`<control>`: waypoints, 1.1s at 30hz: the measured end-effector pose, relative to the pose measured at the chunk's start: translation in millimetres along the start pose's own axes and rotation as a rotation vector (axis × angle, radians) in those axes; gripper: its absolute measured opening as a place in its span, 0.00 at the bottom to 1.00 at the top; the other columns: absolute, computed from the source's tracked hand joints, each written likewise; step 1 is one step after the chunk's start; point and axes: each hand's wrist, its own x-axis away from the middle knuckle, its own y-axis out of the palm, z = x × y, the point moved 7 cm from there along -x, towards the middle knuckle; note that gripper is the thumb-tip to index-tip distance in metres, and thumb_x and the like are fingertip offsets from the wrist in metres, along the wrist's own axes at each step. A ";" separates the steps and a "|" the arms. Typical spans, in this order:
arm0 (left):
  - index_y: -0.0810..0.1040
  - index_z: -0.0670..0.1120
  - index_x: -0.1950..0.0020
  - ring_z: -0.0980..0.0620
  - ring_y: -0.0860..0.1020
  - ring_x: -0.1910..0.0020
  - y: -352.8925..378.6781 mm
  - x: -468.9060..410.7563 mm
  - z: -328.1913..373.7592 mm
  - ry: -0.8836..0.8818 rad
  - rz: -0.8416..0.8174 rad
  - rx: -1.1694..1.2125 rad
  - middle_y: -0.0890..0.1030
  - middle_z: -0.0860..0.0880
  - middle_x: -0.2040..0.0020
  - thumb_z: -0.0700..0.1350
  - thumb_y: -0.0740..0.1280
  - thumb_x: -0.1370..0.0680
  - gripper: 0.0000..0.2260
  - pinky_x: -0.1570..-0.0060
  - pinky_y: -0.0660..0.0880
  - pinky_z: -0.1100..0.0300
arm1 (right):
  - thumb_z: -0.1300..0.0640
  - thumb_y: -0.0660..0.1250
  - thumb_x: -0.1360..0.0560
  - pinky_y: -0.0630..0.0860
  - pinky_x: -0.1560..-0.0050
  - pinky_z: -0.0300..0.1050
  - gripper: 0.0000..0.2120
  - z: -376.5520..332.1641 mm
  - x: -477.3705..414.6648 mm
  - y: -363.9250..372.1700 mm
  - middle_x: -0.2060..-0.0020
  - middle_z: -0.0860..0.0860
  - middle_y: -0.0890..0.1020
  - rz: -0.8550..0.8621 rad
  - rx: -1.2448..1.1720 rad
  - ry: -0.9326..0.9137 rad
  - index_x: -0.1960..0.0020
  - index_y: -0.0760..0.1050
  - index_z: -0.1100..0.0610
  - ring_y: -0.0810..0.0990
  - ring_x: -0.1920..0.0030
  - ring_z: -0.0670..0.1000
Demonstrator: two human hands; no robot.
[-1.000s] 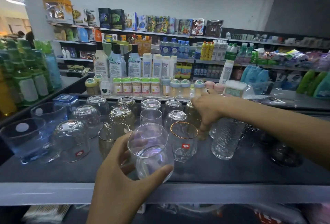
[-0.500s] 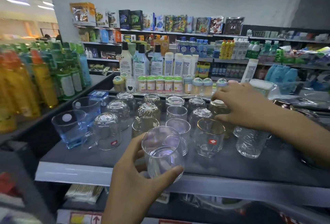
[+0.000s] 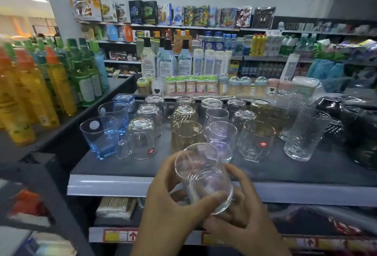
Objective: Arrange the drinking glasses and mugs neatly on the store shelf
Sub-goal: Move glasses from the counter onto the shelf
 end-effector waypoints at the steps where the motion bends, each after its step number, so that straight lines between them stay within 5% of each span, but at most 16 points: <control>1: 0.81 0.57 0.41 0.56 0.86 0.48 5.8 -0.6 -3.6 -0.021 -0.013 0.042 0.87 0.56 0.45 0.44 0.83 0.42 0.31 0.54 0.83 0.58 | 0.72 0.76 0.38 0.83 0.52 0.44 0.40 2.0 1.1 -3.0 0.42 0.55 0.86 0.053 -0.034 -0.002 0.33 0.74 0.42 0.87 0.44 0.57; 6: 0.79 0.52 0.39 0.55 0.86 0.50 35.5 -2.3 -13.0 -0.096 -0.116 0.173 0.87 0.52 0.47 0.55 0.81 0.42 0.32 0.54 0.80 0.65 | 0.61 0.84 0.46 0.83 0.56 0.45 0.34 -10.9 12.2 -38.8 0.48 0.57 0.87 0.251 0.017 -0.086 0.43 0.81 0.43 0.88 0.50 0.57; 9: 0.78 0.55 0.38 0.57 0.85 0.50 31.8 -6.3 -14.9 -0.065 -0.090 0.065 0.86 0.57 0.48 0.61 0.79 0.40 0.32 0.50 0.81 0.62 | 0.50 0.89 0.46 0.84 0.50 0.48 0.37 -26.3 17.2 -62.5 0.44 0.54 0.87 0.275 0.116 -0.099 0.39 0.81 0.45 0.87 0.46 0.56; 13: 0.78 0.59 0.35 0.56 0.84 0.45 25.9 -17.6 -15.9 0.035 -0.051 -0.113 0.84 0.59 0.43 0.55 0.80 0.29 0.25 0.42 0.81 0.52 | 0.56 0.84 0.40 0.85 0.47 0.52 0.36 -47.6 8.3 -86.7 0.44 0.48 0.86 0.281 0.351 -0.097 0.35 0.79 0.45 0.87 0.47 0.53; 17: 0.78 0.60 0.34 0.60 0.82 0.42 31.4 -26.7 -14.8 0.129 -0.054 -0.250 0.83 0.62 0.42 0.48 0.77 0.24 0.20 0.43 0.80 0.59 | 0.53 0.85 0.37 0.85 0.50 0.51 0.34 -55.1 -6.8 -90.6 0.43 0.48 0.85 0.212 0.507 -0.101 0.36 0.75 0.41 0.86 0.46 0.50; 22: 0.82 0.56 0.41 0.60 0.83 0.46 37.5 -29.2 -15.5 0.118 -0.035 -0.232 0.85 0.59 0.47 0.45 0.76 0.24 0.13 0.47 0.80 0.64 | 0.60 0.86 0.37 0.85 0.50 0.56 0.34 -43.3 -20.4 -90.8 0.43 0.51 0.84 0.161 0.451 -0.099 0.37 0.75 0.45 0.87 0.48 0.52; 25: 0.83 0.56 0.47 0.60 0.84 0.50 35.3 -32.5 -20.0 0.104 0.037 -0.250 0.85 0.59 0.51 0.49 0.77 0.25 0.08 0.51 0.82 0.61 | 0.53 0.85 0.36 0.84 0.46 0.49 0.35 -48.5 -27.9 -89.4 0.40 0.41 0.82 0.137 0.636 -0.172 0.34 0.75 0.41 0.83 0.41 0.46; 28: 0.83 0.56 0.47 0.61 0.83 0.50 34.0 -37.5 -27.8 0.089 0.086 -0.339 0.84 0.60 0.51 0.57 0.76 0.27 0.11 0.49 0.82 0.55 | 0.39 0.82 0.37 0.80 0.42 0.44 0.38 -62.6 -36.3 -90.1 0.38 0.33 0.77 0.119 0.859 -0.257 0.31 0.71 0.37 0.78 0.38 0.39; 33: 0.77 0.59 0.34 0.64 0.78 0.45 34.5 -37.1 -28.4 0.158 0.125 -0.524 0.80 0.64 0.46 0.69 0.71 0.31 0.29 0.47 0.80 0.56 | 0.29 0.79 0.40 0.73 0.40 0.36 0.42 -65.7 -50.2 -86.5 0.40 0.34 0.76 0.074 1.058 -0.247 0.32 0.66 0.38 0.74 0.39 0.37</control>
